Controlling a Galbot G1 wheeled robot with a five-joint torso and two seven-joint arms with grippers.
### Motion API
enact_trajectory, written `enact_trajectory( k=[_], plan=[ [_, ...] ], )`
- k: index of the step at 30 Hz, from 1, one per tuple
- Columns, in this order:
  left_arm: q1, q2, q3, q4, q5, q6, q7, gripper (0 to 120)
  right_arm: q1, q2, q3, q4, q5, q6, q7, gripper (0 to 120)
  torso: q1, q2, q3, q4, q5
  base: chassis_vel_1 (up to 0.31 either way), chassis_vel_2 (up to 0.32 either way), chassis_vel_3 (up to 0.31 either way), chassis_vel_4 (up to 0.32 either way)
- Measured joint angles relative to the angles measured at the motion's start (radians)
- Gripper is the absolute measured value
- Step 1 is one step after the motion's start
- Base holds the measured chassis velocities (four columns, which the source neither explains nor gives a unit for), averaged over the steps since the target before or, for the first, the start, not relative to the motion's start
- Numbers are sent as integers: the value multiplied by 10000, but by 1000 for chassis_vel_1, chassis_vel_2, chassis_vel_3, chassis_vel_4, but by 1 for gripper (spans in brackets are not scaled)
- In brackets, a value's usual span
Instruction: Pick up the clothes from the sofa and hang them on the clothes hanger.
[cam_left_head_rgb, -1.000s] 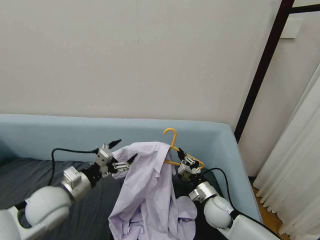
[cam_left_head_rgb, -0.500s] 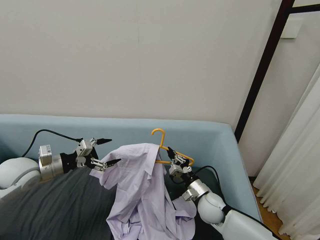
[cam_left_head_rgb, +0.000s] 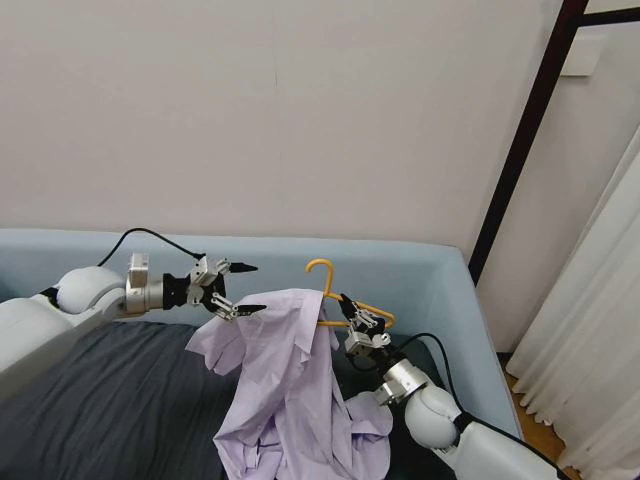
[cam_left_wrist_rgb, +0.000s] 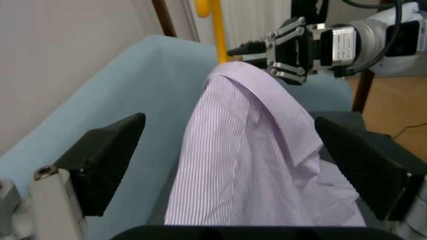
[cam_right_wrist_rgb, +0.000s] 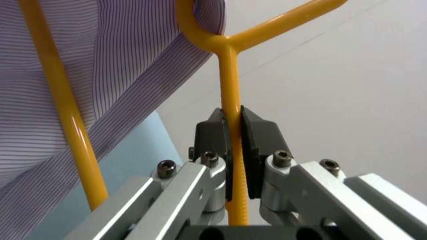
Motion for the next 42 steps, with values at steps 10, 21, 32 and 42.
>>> enact_trajectory(
  k=[10, 21, 32, 42],
  plan=[
    [-1386, -1608, 1659, 1349, -419, 312, 164, 100, -34, -137, 412, 93, -729, 520, 0, 4, 0, 0, 0, -6, 1, 0, 0, 0, 0],
    [-1287, -1783, 1829, 1564, 113, 327, 277, 84, 28, -45, 757, 38, -1763, 1014, 183, 4, 0, 0, -1, 1, -1, 0, 0, 0, 0],
    [-1007, -1737, 1714, 1415, 131, 244, -76, 43, 21, -82, 734, 16, -1981, 1103, 193, 4, 0, 0, -2, -2, -1, 0, 0, 0, 0],
    [-875, -1566, 1700, 1238, 331, 153, -146, 7, -20, -81, 676, 0, -2065, 1154, 222, 4, 0, 0, -1, -2, -2, 0, 0, 0, 0]
  ],
)
